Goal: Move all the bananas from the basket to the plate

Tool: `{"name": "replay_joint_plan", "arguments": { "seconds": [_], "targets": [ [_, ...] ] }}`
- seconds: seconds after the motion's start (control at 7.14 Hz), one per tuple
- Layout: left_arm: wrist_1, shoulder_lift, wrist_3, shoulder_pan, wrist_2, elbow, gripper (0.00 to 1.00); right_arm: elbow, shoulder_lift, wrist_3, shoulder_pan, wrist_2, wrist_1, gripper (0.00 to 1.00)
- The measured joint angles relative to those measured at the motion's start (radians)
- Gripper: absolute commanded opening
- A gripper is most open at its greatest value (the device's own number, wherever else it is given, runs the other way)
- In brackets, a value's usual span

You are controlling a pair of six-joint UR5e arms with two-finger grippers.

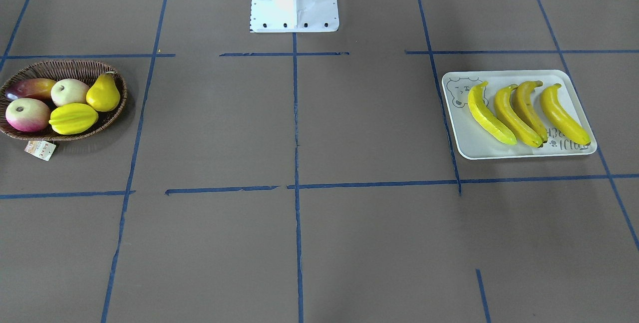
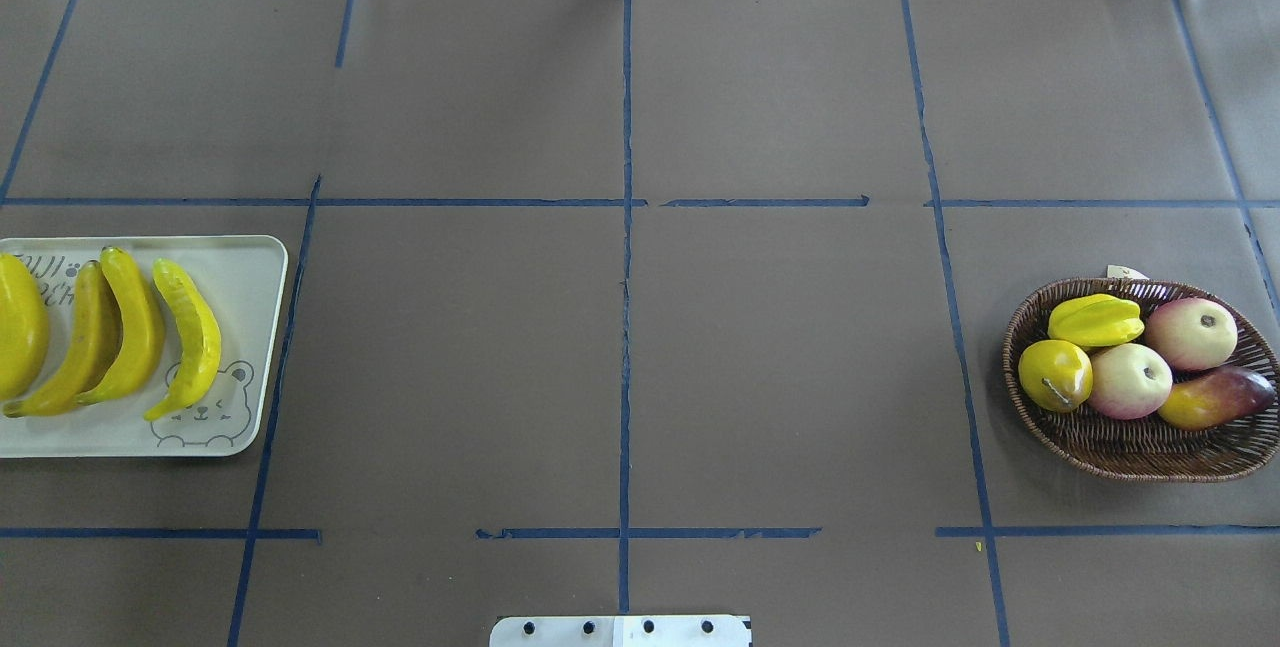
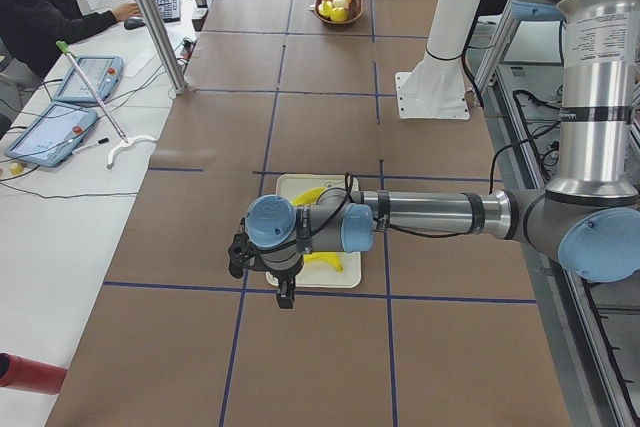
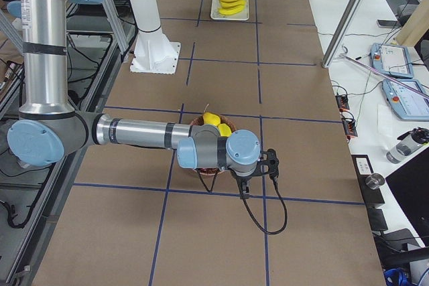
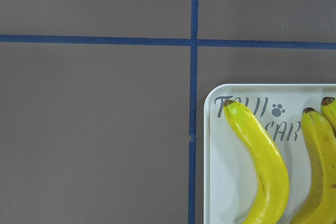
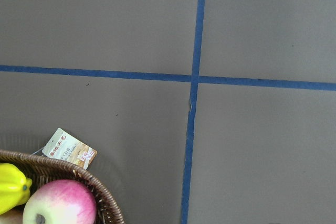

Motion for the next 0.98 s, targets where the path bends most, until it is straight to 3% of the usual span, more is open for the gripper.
{"name": "replay_joint_plan", "arguments": {
  "seconds": [0.98],
  "targets": [
    [-0.001, -0.003, 0.001, 0.0, 0.0, 0.005, 1.0, 0.008, 0.021, -0.003, 0.036, -0.012, -0.116, 1.0]
  ]
}}
